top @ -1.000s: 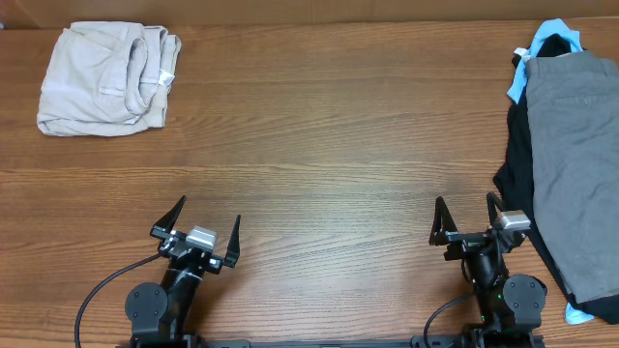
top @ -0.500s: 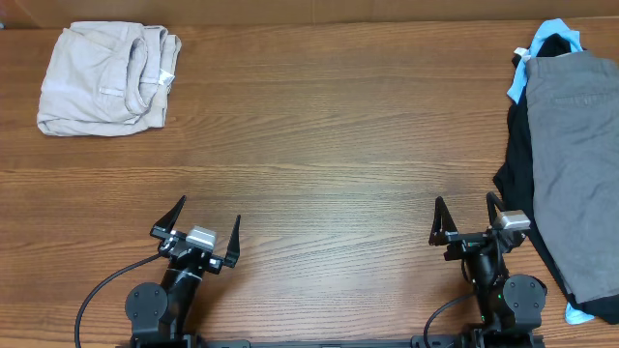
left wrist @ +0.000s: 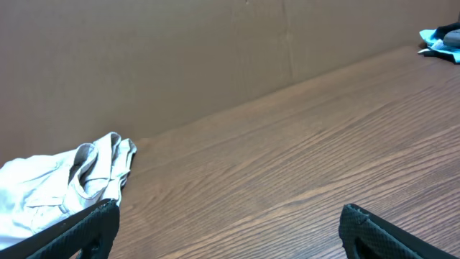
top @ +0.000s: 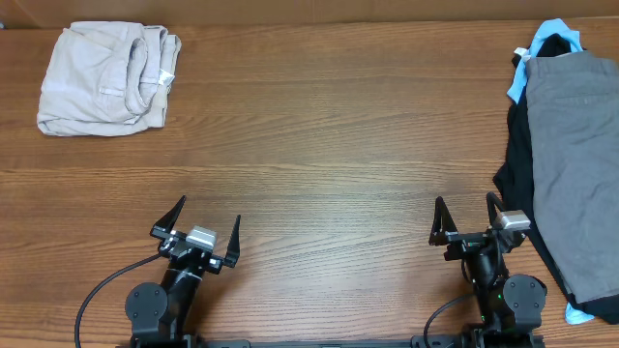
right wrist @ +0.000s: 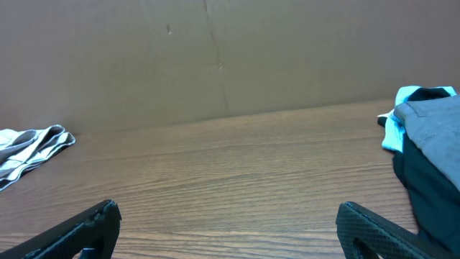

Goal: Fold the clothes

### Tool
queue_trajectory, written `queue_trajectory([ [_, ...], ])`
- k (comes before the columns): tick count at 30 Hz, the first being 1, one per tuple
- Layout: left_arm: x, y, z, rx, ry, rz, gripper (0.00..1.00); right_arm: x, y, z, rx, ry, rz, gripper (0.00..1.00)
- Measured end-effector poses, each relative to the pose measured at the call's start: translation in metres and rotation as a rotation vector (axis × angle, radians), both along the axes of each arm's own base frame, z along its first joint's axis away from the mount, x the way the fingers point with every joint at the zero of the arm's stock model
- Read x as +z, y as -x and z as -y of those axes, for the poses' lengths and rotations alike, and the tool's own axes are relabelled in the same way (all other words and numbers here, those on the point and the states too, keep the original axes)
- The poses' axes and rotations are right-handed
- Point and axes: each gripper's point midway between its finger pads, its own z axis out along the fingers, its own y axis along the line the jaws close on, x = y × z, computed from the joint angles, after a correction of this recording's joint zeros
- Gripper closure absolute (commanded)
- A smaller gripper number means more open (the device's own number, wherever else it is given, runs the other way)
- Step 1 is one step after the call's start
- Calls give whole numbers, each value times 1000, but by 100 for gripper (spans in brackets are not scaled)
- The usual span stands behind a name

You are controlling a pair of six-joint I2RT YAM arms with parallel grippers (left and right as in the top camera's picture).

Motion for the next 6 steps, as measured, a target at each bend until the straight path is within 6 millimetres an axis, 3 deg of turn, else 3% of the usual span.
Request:
queue_trajectory([
  [6, 0, 0, 0, 0, 0, 0, 0, 0, 0, 0, 0, 0, 0, 0],
])
